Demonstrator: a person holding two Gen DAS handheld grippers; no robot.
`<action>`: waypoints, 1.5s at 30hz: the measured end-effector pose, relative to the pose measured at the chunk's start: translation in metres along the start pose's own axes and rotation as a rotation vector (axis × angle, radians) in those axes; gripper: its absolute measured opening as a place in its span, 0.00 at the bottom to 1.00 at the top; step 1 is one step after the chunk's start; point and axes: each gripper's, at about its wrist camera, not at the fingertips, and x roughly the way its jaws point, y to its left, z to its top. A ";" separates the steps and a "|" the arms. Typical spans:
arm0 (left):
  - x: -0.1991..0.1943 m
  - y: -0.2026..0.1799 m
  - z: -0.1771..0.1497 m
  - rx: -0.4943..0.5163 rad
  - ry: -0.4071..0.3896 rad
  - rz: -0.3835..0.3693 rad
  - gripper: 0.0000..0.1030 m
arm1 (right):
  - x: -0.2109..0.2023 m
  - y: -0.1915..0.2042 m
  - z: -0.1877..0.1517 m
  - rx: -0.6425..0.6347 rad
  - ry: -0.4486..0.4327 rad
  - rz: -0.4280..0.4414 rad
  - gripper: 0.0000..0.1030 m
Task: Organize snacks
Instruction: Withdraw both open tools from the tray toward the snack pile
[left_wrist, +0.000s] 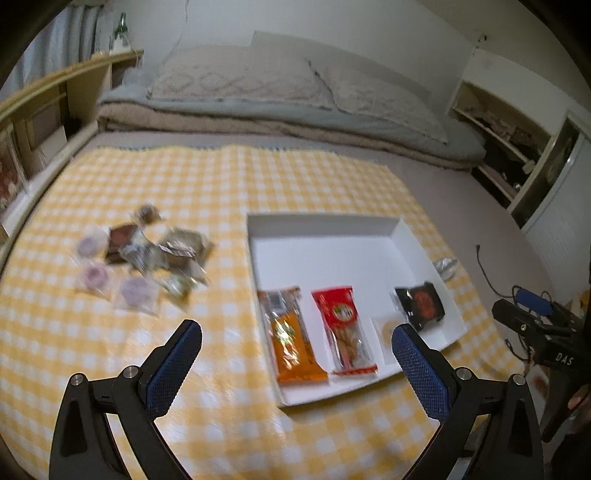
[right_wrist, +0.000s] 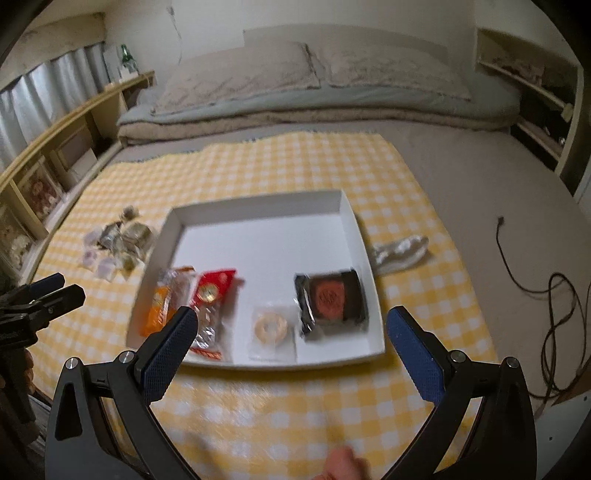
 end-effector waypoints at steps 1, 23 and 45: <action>-0.007 0.004 0.003 0.002 -0.012 0.005 1.00 | -0.002 0.003 0.003 -0.001 -0.011 0.003 1.00; -0.103 0.122 0.042 -0.002 -0.144 0.189 1.00 | 0.024 0.130 0.074 -0.096 -0.130 0.177 1.00; 0.049 0.248 0.079 -0.218 0.060 0.279 1.00 | 0.135 0.252 0.092 -0.226 -0.003 0.267 1.00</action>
